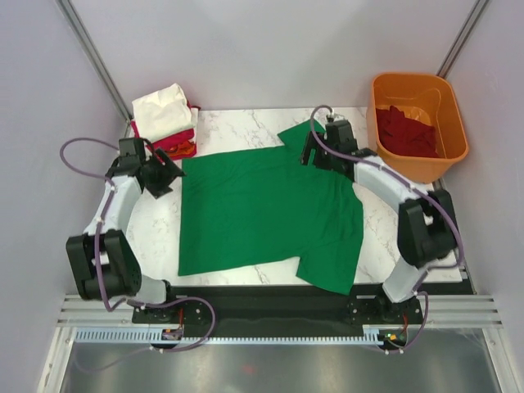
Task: Fold and stack the t-shirts
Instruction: Flatten the tshirt out, then fold the tshirt
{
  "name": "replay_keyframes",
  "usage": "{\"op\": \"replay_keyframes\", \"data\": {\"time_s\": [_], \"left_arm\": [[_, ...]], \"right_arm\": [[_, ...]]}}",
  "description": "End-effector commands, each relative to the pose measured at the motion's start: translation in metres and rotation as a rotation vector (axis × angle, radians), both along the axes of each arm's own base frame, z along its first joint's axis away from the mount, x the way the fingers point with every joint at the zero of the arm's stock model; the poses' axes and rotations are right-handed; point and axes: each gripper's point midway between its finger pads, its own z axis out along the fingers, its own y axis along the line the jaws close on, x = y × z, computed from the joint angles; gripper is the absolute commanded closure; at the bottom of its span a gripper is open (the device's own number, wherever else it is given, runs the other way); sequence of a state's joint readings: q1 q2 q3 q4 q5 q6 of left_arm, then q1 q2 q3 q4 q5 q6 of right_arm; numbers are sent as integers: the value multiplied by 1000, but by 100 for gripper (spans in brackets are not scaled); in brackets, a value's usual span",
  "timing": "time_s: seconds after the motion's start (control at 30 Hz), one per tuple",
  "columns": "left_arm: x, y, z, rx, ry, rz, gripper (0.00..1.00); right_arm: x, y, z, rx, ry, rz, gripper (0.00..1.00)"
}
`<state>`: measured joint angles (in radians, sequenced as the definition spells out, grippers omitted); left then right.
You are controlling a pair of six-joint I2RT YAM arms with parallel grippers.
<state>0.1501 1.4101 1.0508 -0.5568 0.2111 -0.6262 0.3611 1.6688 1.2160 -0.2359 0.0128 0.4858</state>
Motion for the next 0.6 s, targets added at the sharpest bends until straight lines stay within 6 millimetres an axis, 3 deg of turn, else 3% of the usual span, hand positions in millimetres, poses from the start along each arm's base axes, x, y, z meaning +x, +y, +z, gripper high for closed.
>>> {"op": "replay_keyframes", "data": {"time_s": [0.0,0.07,0.1,0.17,0.23,0.27,0.3,0.47,0.5,0.57], "left_arm": [[57,5,32,58,-143,-93,28],[66,1,41,53,-165,-133,32],[69,0,50,58,-192,-148,31],[68,0,61,64,-218,-148,31],[59,-2,60,127,-235,-257,30],[53,-3,63,137,-243,-265,30],[45,-3,55,148,-223,-259,30],[29,-19,49,161,-222,-306,30],[26,-24,49,168,-224,-316,30],[24,-31,50,160,-228,-333,30]], "right_arm": [[77,-9,11,25,-55,-64,11],[109,-15,7,15,-50,-49,12],[141,-12,8,13,-75,-52,13],[165,-20,0,-26,-80,-57,13],[196,-19,-13,-46,-90,-58,13],[214,-19,6,-48,-151,-52,13],[223,-23,-24,-80,-118,-67,13],[257,-40,-36,-127,-188,-125,13],[261,-43,-49,-135,-186,-138,13],[266,-47,-56,-142,-191,-153,12]]}}
